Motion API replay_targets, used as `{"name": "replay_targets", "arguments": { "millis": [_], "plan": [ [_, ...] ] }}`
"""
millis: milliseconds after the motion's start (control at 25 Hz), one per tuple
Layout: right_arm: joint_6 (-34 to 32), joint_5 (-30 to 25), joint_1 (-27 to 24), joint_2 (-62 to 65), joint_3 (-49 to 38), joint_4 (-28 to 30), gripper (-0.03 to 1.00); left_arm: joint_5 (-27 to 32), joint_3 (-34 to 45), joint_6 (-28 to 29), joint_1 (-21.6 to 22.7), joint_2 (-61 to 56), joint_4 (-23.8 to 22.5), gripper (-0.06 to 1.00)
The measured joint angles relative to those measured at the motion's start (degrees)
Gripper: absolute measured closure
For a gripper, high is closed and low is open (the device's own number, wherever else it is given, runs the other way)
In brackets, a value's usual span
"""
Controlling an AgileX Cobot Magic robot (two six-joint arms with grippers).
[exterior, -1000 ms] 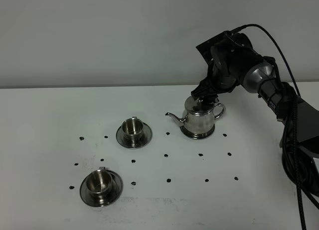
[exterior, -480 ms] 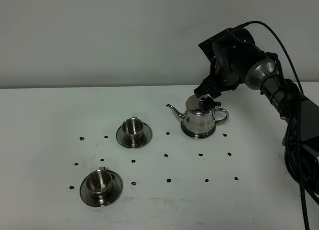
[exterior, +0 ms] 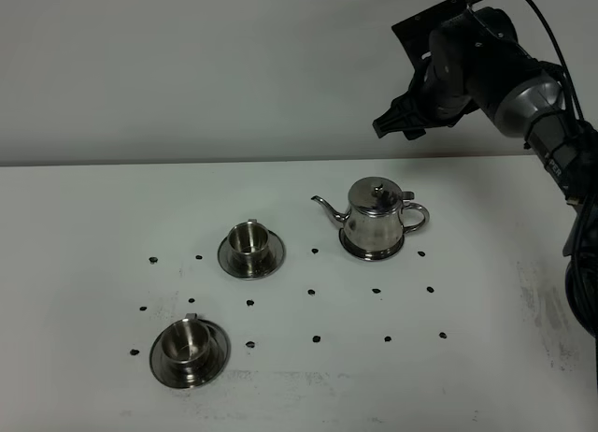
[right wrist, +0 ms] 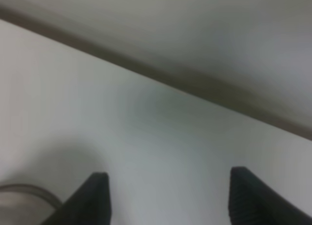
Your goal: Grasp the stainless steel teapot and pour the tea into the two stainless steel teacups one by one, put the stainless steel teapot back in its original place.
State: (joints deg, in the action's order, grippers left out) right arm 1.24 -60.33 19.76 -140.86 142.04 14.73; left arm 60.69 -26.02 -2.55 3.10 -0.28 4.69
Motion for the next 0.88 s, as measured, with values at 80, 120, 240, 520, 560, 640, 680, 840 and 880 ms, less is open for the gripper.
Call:
{"name": "replay_targets", "arguments": {
  "millis": [80, 120, 240, 520, 560, 640, 680, 840, 880],
  "plan": [
    [0.56, 1.15, -0.75, 0.05, -0.65, -1.24, 0.45, 0.0, 0.0, 0.0, 0.0, 0.0, 0.0, 0.7],
    [0.86, 2.64, -1.15, 0.42, -1.61, -2.15, 0.45, 0.0, 0.0, 0.0, 0.0, 0.0, 0.0, 0.7],
    [1.12, 8.19, -1.7, 2.78, -7.42, -4.45, 0.45, 0.05, 0.0, 0.0, 0.0, 0.0, 0.0, 0.7],
    [1.26, 27.8, -4.98, 12.47, -30.68, -5.88, 0.45, 0.05, 0.0, 0.0, 0.0, 0.0, 0.0, 0.7],
    [1.26, 29.59, -5.49, 13.16, -32.8, -5.88, 0.45, 0.05, 0.0, 0.0, 0.0, 0.0, 0.0, 0.7],
    [1.26, 32.66, -6.44, 13.85, -36.54, -5.88, 0.45, 0.05, 0.0, 0.0, 0.0, 0.0, 0.0, 0.7],
    [1.26, 33.66, -6.71, 13.85, -37.76, -5.88, 0.45, 0.05, 0.0, 0.0, 0.0, 0.0, 0.0, 0.7],
    [1.26, 36.34, -6.89, 13.33, -41.17, -5.88, 0.45, 0.05, 0.0, 0.0, 0.0, 0.0, 0.0, 0.7],
    [1.26, 36.76, -6.89, 13.06, -41.23, -5.88, 0.45, 0.05, 0.0, 0.0, 0.0, 0.0, 0.0, 0.7]
  ]
}}
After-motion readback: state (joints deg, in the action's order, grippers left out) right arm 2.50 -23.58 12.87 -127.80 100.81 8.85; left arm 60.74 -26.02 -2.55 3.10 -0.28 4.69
